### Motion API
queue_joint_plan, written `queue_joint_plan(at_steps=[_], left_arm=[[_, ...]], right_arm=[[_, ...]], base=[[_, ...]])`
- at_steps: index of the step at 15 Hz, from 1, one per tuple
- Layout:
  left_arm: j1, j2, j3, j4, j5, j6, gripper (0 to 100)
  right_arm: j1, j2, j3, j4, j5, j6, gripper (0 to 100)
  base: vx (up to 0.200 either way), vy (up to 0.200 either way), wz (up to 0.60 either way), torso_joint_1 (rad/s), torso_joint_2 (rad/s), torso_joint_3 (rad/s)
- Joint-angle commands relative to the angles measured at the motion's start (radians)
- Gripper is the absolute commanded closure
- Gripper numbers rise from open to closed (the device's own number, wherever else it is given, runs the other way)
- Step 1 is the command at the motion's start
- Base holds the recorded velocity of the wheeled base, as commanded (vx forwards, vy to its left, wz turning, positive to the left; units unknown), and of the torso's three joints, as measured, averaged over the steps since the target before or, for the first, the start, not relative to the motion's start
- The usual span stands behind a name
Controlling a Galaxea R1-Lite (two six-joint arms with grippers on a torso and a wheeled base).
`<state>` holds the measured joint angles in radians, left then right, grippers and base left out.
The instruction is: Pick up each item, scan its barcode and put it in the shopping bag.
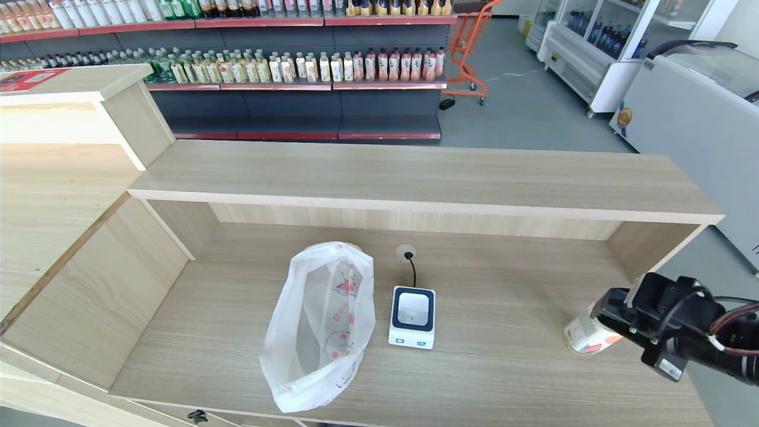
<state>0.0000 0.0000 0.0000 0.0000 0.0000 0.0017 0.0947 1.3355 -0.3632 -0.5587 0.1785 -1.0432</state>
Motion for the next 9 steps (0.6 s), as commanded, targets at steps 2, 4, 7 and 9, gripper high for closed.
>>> queue_joint_plan(at_steps=[2,4,7,9], left_arm=[[0.0,0.0,0.0,0.0,0.0,0.0,0],[0.0,0.0,0.0,0.0,0.0,0.0,0],[0.0,0.0,0.0,0.0,0.0,0.0,0],[0.0,0.0,0.0,0.0,0.0,0.0,0]], right_arm=[[-0.006,-0.134,0.012,0.014,0.331,-0.434,100],[-0.046,-0.091,0.01,0.109,0.699,-1.134,100],[0.151,0.086,0.007,0.224,0.802,-1.624,100],[0.227,0.16,0.013,0.223,0.978,-1.718,100]], base=[[0.0,0.0,0.0,0.0,0.0,0.0],[0.0,0.0,0.0,0.0,0.0,0.0],[0.0,0.0,0.0,0.0,0.0,0.0],[0.0,0.0,0.0,0.0,0.0,0.0]])
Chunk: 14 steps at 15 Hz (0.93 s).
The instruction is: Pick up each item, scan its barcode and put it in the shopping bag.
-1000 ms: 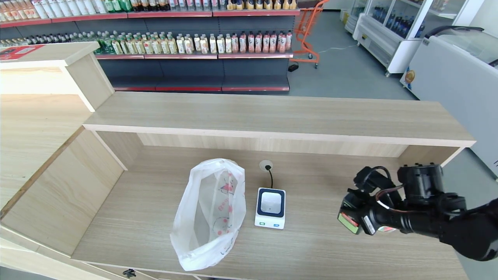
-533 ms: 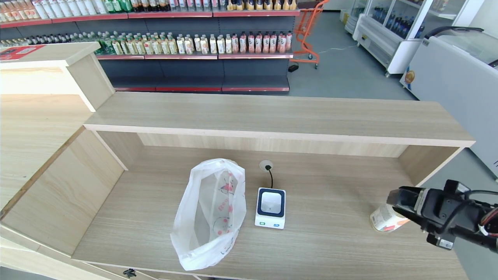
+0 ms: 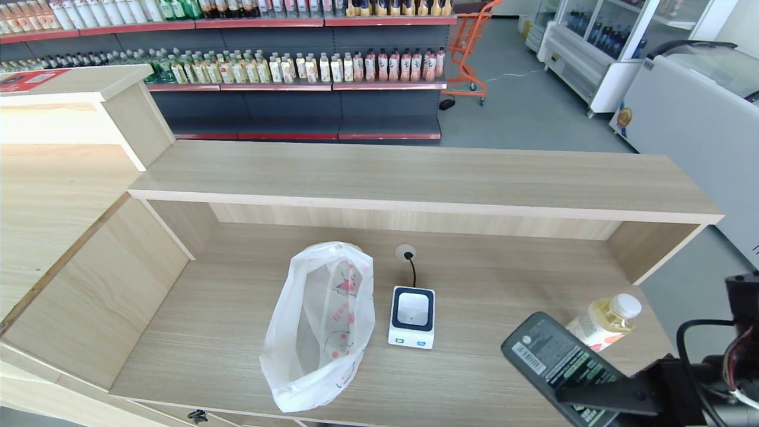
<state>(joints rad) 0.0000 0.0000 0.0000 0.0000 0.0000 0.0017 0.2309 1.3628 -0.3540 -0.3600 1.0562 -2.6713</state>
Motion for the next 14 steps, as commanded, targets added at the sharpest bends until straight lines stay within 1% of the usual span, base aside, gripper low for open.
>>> queue_joint_plan(at_steps=[1,4,6,11,12,13,14], left_arm=[[0.0,0.0,0.0,0.0,0.0,0.0,0],[0.0,0.0,0.0,0.0,0.0,0.0,0],[0.0,0.0,0.0,0.0,0.0,0.0,0],[0.0,0.0,0.0,0.0,0.0,0.0,0],[0.0,0.0,0.0,0.0,0.0,0.0,0],[0.0,0.0,0.0,0.0,0.0,0.0,0],[0.0,0.0,0.0,0.0,0.0,0.0,0]], right_arm=[[0.091,0.108,0.007,0.024,0.157,-0.133,100],[0.096,0.151,0.0,0.016,0.168,-0.168,100],[0.097,0.222,-0.056,0.015,0.168,-0.209,100],[0.1,0.309,-0.1,0.015,0.179,-0.209,100],[0.108,0.311,-0.109,0.015,0.179,-0.209,100],[0.157,0.332,-0.152,0.016,0.189,-0.209,100],[0.183,0.358,-0.178,0.016,0.191,-0.209,100]], base=[[0.0,0.0,0.0,0.0,0.0,0.0],[0.0,0.0,0.0,0.0,0.0,0.0],[0.0,0.0,0.0,0.0,0.0,0.0],[0.0,0.0,0.0,0.0,0.0,0.0],[0.0,0.0,0.0,0.0,0.0,0.0],[0.0,0.0,0.0,0.0,0.0,0.0],[0.0,0.0,0.0,0.0,0.0,0.0]])
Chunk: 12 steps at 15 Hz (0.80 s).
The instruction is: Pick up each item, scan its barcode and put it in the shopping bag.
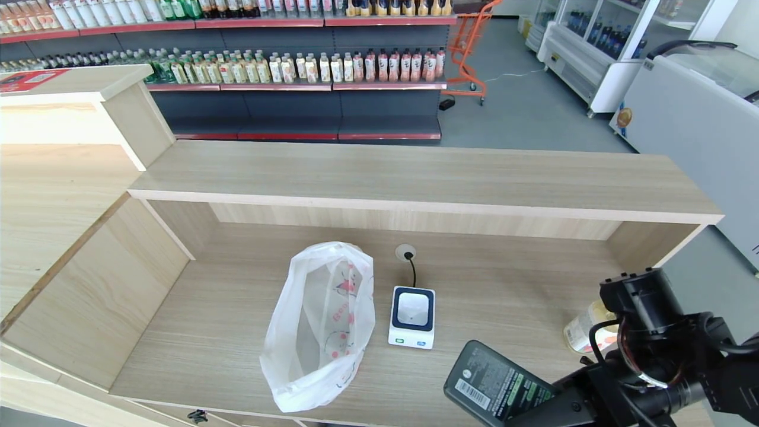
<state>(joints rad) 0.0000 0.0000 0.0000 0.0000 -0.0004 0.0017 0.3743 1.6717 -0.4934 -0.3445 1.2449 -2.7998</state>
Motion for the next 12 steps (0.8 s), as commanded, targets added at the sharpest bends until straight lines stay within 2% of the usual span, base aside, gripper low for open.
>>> queue_joint_plan(at_steps=[1,6,12], left_arm=[[0.0,0.0,0.0,0.0,0.0,0.0,0],[0.0,0.0,0.0,0.0,0.0,0.0,0],[0.0,0.0,0.0,0.0,0.0,0.0,0]], right_arm=[[0.049,0.066,-0.063,0.001,0.002,-0.08,100],[0.077,0.131,-0.137,0.001,0.002,-0.08,100],[0.083,0.141,-0.146,-0.001,0.002,-0.08,100]], base=[[0.0,0.0,0.0,0.0,0.0,0.0],[0.0,0.0,0.0,0.0,0.0,0.0],[0.0,0.0,0.0,0.0,0.0,0.0]])
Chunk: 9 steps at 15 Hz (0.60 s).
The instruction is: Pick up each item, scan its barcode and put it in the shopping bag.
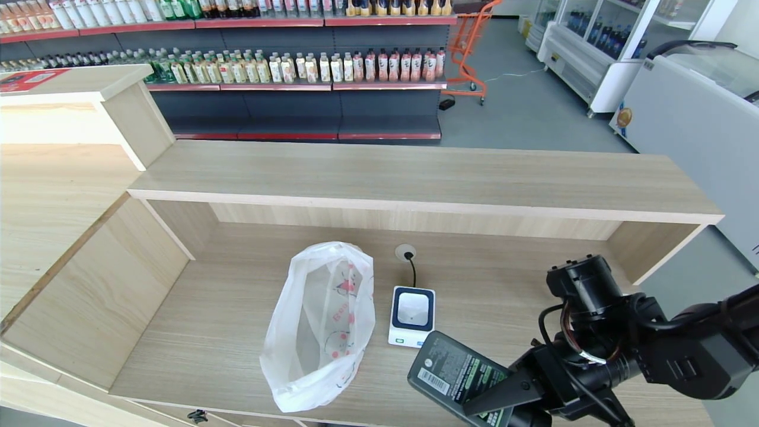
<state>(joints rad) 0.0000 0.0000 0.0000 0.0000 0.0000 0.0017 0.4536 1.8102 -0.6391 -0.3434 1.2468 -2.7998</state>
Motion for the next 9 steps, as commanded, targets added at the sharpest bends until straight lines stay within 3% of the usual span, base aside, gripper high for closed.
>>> queue_joint_plan(at_steps=[1,9], left_arm=[[0.0,0.0,0.0,0.0,0.0,0.0,0],[0.0,0.0,0.0,0.0,0.0,0.0,0]], right_arm=[[0.007,0.003,-0.002,0.0,0.0,-0.08,100],[0.022,0.015,-0.042,0.0,0.002,-0.08,100]], base=[[0.0,0.0,0.0,0.0,0.0,0.0],[0.0,0.0,0.0,0.0,0.0,0.0]])
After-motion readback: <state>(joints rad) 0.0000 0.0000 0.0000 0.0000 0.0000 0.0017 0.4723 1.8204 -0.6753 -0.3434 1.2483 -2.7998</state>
